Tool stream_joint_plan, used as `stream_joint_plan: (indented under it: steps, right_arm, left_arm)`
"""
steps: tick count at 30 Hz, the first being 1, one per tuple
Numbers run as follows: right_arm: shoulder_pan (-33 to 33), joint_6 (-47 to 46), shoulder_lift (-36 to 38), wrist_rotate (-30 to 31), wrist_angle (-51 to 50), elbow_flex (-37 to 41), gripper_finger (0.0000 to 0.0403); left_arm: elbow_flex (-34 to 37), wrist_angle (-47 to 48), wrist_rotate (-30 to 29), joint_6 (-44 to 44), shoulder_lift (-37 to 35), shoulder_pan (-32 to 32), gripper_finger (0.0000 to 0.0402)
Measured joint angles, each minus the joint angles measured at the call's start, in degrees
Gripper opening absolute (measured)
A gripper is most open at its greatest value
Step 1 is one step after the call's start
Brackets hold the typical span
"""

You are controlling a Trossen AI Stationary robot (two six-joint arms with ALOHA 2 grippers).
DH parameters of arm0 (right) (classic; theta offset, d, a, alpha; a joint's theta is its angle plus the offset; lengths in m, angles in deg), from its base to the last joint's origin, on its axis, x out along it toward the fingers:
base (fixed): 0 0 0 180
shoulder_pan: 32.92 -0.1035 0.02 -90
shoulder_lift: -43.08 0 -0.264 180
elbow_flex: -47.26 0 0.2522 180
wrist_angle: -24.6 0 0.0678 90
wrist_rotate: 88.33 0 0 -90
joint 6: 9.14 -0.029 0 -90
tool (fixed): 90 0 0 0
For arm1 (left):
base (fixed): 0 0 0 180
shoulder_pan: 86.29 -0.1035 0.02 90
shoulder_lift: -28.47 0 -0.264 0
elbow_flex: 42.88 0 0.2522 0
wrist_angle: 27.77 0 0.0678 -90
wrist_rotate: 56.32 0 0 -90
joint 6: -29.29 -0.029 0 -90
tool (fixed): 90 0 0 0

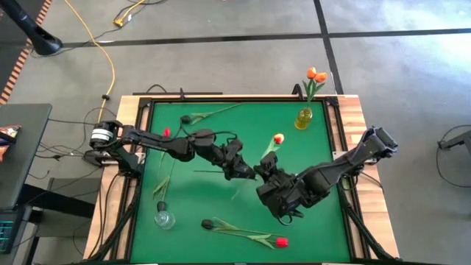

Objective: Sort flowers into vase by color
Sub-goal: Put the orange tulip into the yellow flower vase

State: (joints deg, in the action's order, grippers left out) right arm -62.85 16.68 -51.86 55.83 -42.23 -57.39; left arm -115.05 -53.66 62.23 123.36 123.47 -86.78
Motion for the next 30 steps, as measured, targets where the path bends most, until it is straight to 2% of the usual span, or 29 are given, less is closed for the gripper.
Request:
stream_joint_plan:
  steps: [18,30]
  right_arm:
    - [0.0,-0.3,0.0,0.0,1.1,-0.1,0.0023]
    - [0.6,3.2,0.0,0.1,1.3,-0.1,0.0058]
  left_arm:
    - [0.0,0.5,1.7,-3.3,0.0,-1.4,0.0006]
    - [0.0,0.4,3.2,-4.7,0.0,-3.2,0.0001]
